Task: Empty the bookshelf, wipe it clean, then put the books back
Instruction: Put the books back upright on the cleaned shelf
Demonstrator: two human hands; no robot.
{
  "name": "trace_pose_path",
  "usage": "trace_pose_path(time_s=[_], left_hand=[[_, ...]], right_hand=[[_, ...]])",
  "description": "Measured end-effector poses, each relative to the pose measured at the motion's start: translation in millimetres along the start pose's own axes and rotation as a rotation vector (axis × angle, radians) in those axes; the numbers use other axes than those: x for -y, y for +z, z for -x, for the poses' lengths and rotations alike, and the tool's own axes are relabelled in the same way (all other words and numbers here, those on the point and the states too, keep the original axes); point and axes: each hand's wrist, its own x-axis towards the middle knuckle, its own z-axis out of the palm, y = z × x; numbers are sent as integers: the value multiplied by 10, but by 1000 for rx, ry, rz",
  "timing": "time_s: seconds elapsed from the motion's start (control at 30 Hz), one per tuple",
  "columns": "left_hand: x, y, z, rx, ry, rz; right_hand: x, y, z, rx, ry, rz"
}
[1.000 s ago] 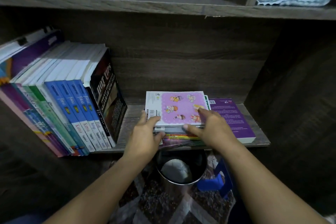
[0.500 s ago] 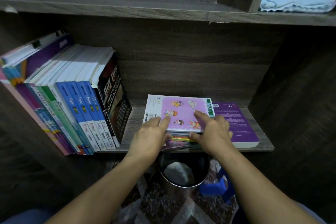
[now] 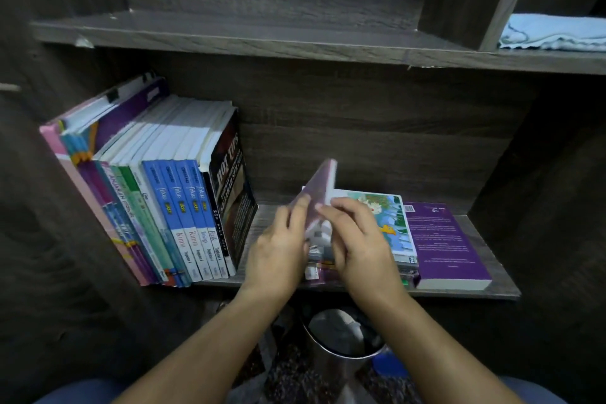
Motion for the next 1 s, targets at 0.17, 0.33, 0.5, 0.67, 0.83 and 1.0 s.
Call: trace_pose_path(time_s=[0.17,0.33,0.5,0.67,0.83,1.0], left_hand=[[201,-99,-39,-244,6,78],[302,-255,-146,-286,11,34],[413,-269,-306,-331,-18,61],[327,-257,-356,-215,-199,-234],[260,-337,-298,-58,-177,-841],[340,-378,-184,-14,-152,-987]], right_hand=[[-65,79,-71,77,72,33],[-161,34,-80,215,298,263],[-212,-168,-77,349,555,561],[-289,-343,-36,498,744,708],[-324,-390,-9,564,862,659],[-343,-432,8,555,906,566]])
